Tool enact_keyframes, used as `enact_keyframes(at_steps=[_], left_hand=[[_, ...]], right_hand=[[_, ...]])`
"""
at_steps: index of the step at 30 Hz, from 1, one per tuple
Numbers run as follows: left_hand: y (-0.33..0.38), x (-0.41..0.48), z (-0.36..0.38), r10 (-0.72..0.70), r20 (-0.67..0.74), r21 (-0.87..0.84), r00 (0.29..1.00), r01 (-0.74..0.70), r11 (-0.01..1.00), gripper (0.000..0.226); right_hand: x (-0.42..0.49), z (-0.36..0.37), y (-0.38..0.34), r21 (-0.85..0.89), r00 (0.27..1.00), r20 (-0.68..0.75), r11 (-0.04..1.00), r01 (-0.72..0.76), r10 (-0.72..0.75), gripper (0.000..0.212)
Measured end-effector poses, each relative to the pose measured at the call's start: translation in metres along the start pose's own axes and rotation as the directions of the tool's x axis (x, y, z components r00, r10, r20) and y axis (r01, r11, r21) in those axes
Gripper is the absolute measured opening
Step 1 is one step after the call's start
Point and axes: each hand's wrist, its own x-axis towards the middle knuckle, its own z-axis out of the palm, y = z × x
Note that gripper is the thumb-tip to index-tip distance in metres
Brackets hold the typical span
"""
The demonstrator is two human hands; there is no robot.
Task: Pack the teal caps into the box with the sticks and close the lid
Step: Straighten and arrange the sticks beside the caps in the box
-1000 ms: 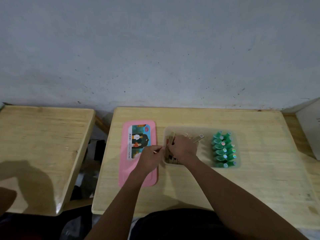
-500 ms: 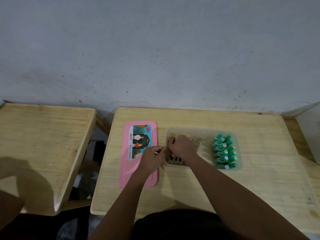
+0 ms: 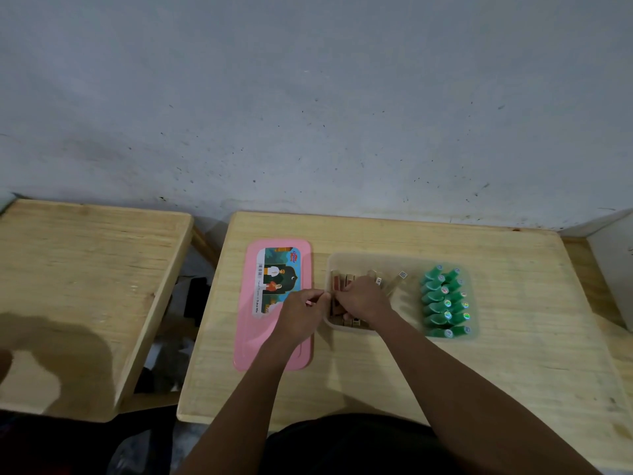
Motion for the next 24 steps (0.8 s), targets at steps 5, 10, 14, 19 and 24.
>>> enact_keyframes(at_steps=[5, 10, 14, 19, 24], left_hand=[[0.002, -0.001, 0.001, -0.002, -0.01, 0.029, 1.0, 0.003, 1.0, 0.022], [0.002, -0.002, 0.001, -0.002, -0.025, 0.027, 1.0, 0.003, 1.0, 0.024], [0.004, -0.003, 0.001, -0.017, -0.028, 0.014, 0.999, 0.018, 1.0, 0.023], [0.005, -0.004, 0.002, -0.019, -0.037, 0.021, 0.999, 0.02, 1.0, 0.027], [0.004, -0.004, 0.003, -0.018, -0.06, 0.015, 0.998, 0.019, 1.0, 0.028]], right_hand=[[-0.001, -0.003, 0.001, 0.175, 0.999, 0.05, 0.985, 0.001, -0.01, 0.025], [-0.009, -0.019, 0.005, 0.167, 0.99, 0.127, 0.985, 0.042, -0.064, 0.024], [-0.017, -0.041, 0.011, -0.228, 0.969, -0.223, 0.972, 0.052, -0.104, 0.023], [-0.014, -0.051, 0.027, -0.542, 0.93, -0.336, 0.838, -0.064, -0.146, 0.02], [-0.013, -0.051, 0.044, -0.49, 0.915, -0.379, 0.868, -0.075, -0.135, 0.032]])
